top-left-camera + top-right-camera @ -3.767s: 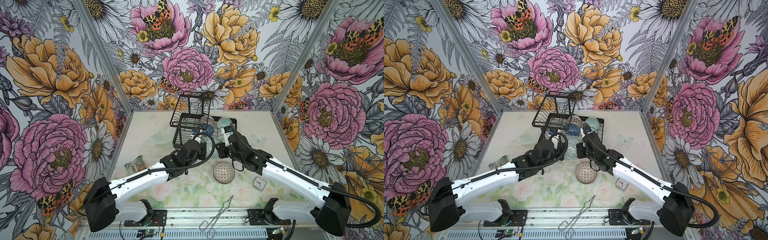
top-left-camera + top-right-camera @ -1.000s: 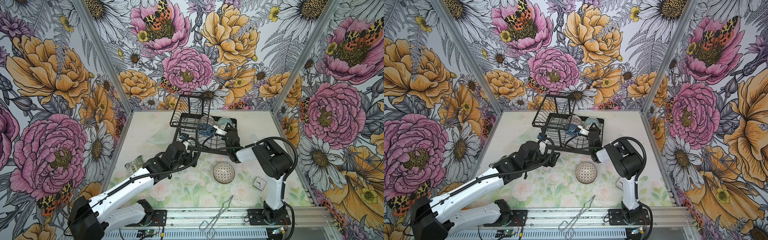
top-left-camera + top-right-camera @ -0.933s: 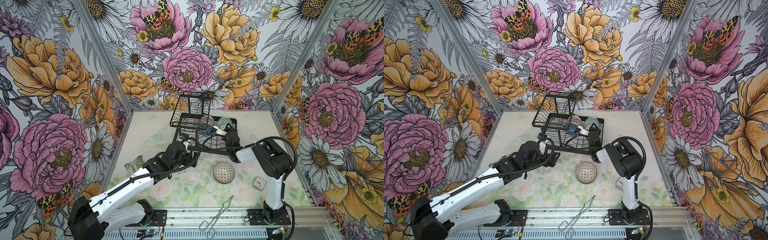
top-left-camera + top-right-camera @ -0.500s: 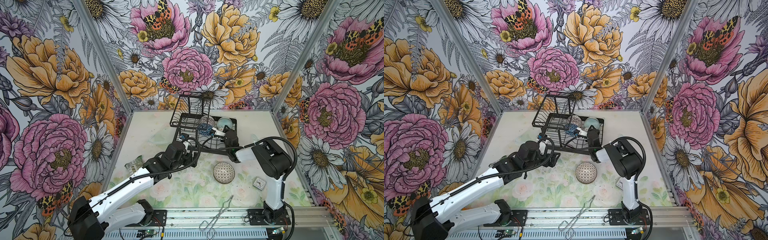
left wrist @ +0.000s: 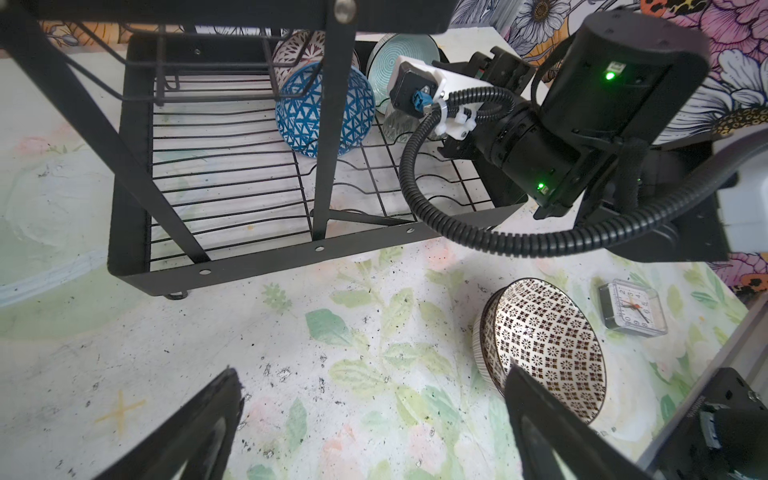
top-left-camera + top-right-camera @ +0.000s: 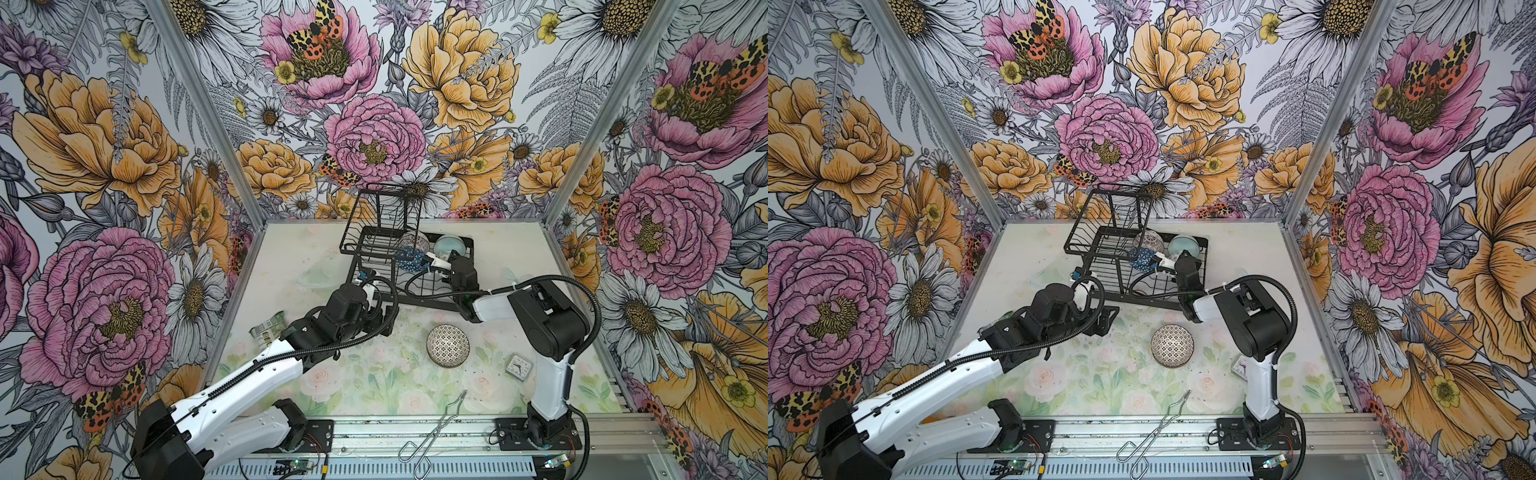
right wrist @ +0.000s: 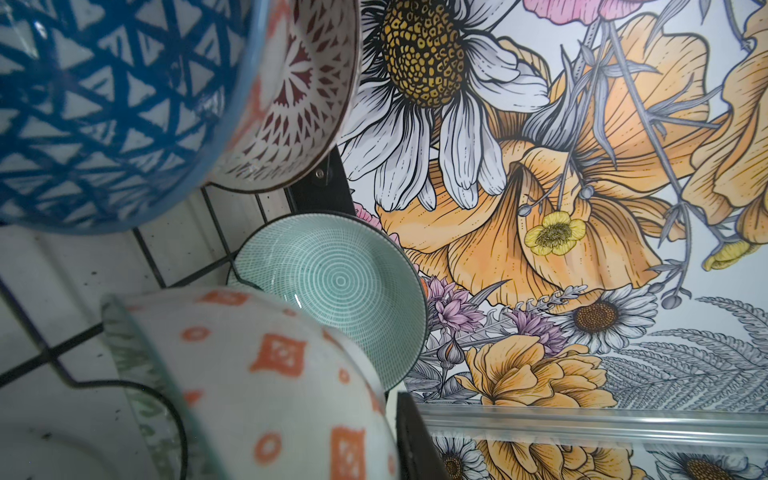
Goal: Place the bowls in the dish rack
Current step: 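Open the right gripper to release the green-patterned bowl in the rack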
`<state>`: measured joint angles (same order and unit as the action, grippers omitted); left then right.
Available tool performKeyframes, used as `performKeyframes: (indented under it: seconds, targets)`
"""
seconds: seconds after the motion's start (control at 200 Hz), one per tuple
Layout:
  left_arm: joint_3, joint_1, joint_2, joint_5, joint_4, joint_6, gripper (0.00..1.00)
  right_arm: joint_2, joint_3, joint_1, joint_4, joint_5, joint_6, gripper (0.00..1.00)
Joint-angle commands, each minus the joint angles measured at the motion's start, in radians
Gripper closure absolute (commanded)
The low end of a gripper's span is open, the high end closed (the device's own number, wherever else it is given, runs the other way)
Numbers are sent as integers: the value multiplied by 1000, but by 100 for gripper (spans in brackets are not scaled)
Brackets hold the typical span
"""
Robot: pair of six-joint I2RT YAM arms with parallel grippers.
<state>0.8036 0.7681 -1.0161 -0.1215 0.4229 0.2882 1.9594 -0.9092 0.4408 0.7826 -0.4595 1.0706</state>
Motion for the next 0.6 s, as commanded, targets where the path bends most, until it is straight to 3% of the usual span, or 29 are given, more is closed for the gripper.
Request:
performKeyframes:
  seconds: [0.0,0.38,0.595]
  targets:
    - [-17,-9,19,14,-1,7,1,-39,-7,-7,-59,-19,-34,80]
    - [-14,-9,30,23,3,13,1,-65,-12,-7,-91,-26,-46,72]
    - [-12,-9,30,25,8,9,1,-123,-26,-8,-194,-21,-100,70]
